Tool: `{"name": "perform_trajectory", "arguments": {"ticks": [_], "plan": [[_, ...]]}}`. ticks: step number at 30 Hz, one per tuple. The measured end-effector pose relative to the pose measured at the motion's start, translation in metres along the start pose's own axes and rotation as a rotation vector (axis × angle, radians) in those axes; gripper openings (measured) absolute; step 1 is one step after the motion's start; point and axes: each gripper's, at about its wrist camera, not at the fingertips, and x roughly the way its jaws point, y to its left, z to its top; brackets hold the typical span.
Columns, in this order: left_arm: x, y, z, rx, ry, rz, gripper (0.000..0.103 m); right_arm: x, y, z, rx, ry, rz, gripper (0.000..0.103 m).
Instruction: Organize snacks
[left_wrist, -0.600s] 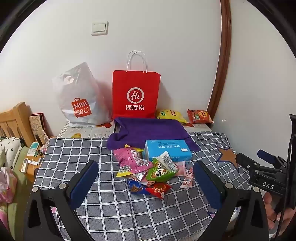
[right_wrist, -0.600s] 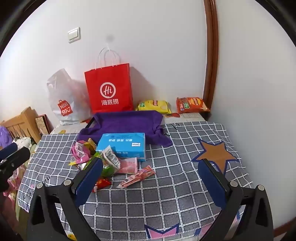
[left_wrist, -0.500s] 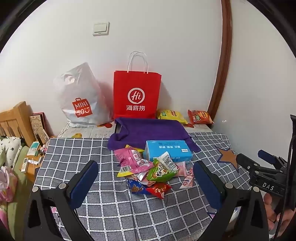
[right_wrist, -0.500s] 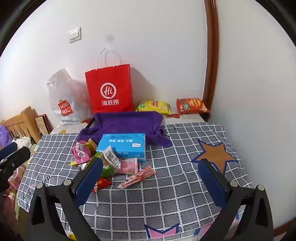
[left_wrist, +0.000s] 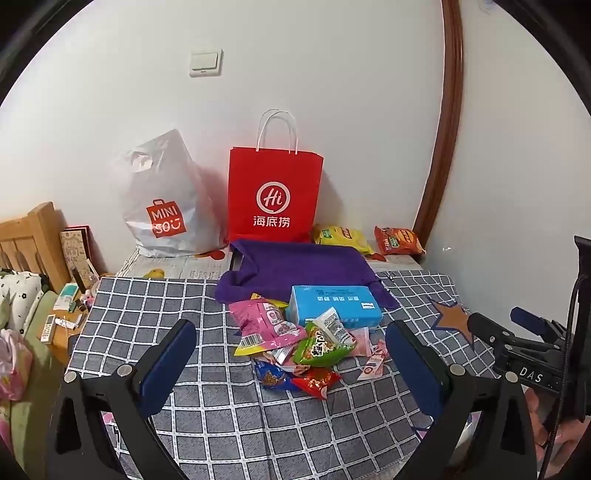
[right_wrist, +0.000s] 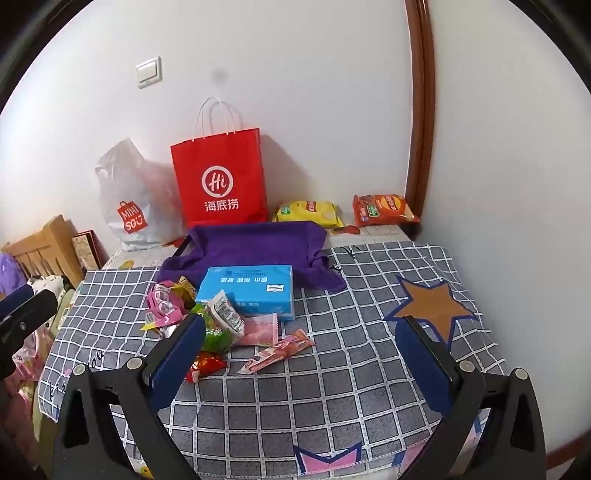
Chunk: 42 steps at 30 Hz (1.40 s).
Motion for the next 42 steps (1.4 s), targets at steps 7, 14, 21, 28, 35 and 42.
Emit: {"name": "perform_trajectory", "arguments": {"ticks": [7, 14, 21, 28, 35, 42], "plan": [[-0.0021, 0.0006, -0.0003, -0.005, -0.007, 0.000, 0.102, 0.0006, 0.0014, 0.0004, -0.003, -0.001, 0.008, 0.102], [-0.0031, 0.0014, 0.0006, -0.006, -0.009, -0.003, 0.102, 0.0007, 0.0013, 0.0006, -0.001, -0.001, 0.013, 0.102], [-0.0036, -0.0003, 0.0003, -0.006, -0.013, -0.005, 0.102, -0.0023, 0.0020, 0.0006, 0.000, -0.010, 0.016, 0.102], [-0.0038, -0.0015, -0.0019, -0.008, -0.011, -0.012, 0.102, -0.0030, 0.0014, 0.0006, 0.002, -0.011, 0.018, 0.102], [-0.0034, -0.0021, -0.0017, -0.010, -0.011, -0.014, 0.102, -0.0030, 0.0009, 0.0014, 0.004, -0.009, 0.021, 0.102], [-0.0030, -0.0023, -0.0021, -0.012, -0.012, -0.013, 0.103, -0.0042, 0.0006, 0.0005, 0.006, -0.014, 0.023, 0.102]]}}
